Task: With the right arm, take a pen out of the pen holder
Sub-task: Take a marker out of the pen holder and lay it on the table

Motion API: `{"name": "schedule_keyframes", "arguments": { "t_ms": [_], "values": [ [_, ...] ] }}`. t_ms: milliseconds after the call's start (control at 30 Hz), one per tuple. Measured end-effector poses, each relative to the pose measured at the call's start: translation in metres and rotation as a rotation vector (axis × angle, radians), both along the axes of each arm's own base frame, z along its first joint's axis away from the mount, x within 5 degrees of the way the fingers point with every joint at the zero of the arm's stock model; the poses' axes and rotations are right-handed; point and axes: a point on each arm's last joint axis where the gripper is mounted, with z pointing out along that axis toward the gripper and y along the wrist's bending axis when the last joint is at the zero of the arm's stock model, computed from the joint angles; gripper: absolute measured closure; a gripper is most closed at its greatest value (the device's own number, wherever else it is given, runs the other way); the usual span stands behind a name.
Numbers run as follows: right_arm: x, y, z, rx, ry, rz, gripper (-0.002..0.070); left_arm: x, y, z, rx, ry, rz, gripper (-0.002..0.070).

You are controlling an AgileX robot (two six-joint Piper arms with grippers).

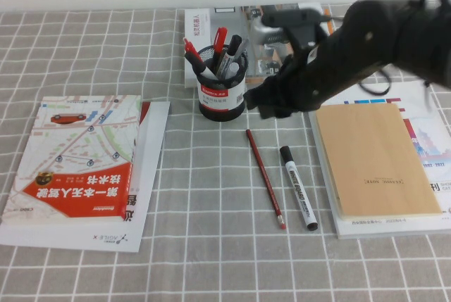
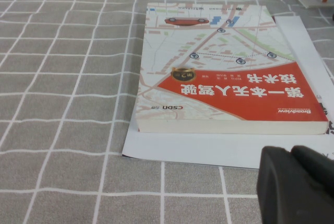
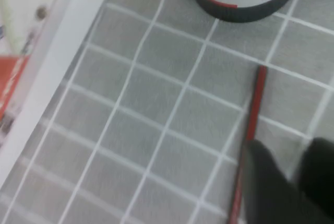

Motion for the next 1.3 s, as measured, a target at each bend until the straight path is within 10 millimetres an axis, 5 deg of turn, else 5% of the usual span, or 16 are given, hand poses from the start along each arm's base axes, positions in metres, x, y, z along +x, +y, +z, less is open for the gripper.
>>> {"name": "schedule_keyframes", "arguments": {
  "t_ms": [133, 367, 600, 967, 1300],
  "values": [
    [-0.031, -0.013, 0.046, -0.024, -0.063, 0.045, 0.0651, 0.000, 0.000, 0.000, 0.000, 0.000, 0.000, 0.0678],
    [-0.098, -0.058, 0.118, -0.003, -0.225, 0.054, 0.0686, 0.000, 0.000, 0.000, 0.000, 0.000, 0.000, 0.0678],
    [-0.177, -0.108, 0.146, 0.031, -0.323, 0.037, 0.0688, 0.000, 0.000, 0.000, 0.000, 0.000, 0.000, 0.0678],
    [-0.261, -0.159, 0.090, 0.009, -0.249, 0.034, 0.0688, 0.000, 0.000, 0.000, 0.000, 0.000, 0.000, 0.0678],
    [-0.256, -0.158, 0.023, 0.020, -0.281, 0.005, 0.0688, 0.000, 0.000, 0.000, 0.000, 0.000, 0.000, 0.0678]
  ]
}}
